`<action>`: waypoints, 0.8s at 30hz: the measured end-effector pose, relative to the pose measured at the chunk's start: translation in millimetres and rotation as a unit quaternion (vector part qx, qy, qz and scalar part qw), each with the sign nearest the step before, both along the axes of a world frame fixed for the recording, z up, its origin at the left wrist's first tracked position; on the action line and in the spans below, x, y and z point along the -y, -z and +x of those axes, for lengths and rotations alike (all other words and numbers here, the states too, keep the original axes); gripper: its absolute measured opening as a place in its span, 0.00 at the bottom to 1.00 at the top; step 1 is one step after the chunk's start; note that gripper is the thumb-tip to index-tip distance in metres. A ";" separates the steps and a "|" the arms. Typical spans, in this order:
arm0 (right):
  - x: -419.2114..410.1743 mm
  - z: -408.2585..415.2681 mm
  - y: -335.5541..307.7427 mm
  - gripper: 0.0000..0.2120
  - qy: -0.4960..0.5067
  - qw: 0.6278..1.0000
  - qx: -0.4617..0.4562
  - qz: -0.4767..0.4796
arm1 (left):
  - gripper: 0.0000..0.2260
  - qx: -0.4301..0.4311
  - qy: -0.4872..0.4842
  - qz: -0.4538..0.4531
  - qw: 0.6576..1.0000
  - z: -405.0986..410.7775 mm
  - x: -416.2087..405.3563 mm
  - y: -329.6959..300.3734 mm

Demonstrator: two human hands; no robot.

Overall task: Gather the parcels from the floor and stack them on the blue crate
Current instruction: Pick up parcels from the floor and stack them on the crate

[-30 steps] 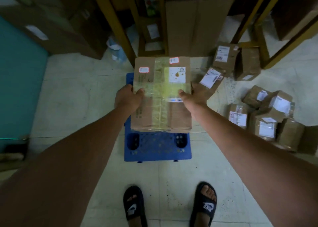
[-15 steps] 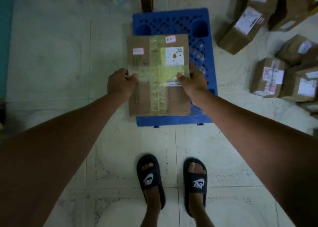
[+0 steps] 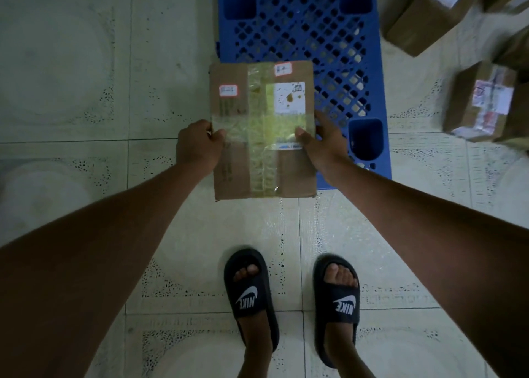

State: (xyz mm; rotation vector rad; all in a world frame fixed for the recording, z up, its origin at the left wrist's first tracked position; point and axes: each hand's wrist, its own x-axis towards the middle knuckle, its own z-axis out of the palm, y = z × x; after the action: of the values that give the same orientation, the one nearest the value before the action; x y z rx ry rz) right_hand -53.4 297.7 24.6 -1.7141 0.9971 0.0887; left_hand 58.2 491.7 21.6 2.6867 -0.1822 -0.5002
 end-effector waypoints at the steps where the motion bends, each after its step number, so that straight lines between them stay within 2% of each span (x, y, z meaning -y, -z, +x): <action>1: 0.4 1.6 0.5 0.21 -0.008 1.000 0.000 -0.003 | 0.14 0.001 0.002 -0.001 1.000 1.6 -1.1 0.4; 15: 7.3 11.8 2.6 0.26 0.001 0.998 -0.031 0.049 | 0.15 -0.017 -0.015 0.026 0.999 4.9 10.6 -1.9; 18: 8.9 18.2 -14.4 0.30 0.025 0.997 -0.050 0.047 | 0.19 -0.010 -0.026 0.031 0.999 6.5 26.4 -21.8; 24: 30.4 31.9 -93.5 0.27 0.043 0.998 -0.030 0.036 | 0.15 -0.028 -0.005 -0.026 0.999 26.0 70.3 -96.3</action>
State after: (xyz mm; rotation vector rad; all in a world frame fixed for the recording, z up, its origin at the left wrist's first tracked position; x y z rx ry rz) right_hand -21.5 267.3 118.1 -1.6077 1.0978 0.1189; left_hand 84.2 421.4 117.9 2.6187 -0.1636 -0.5596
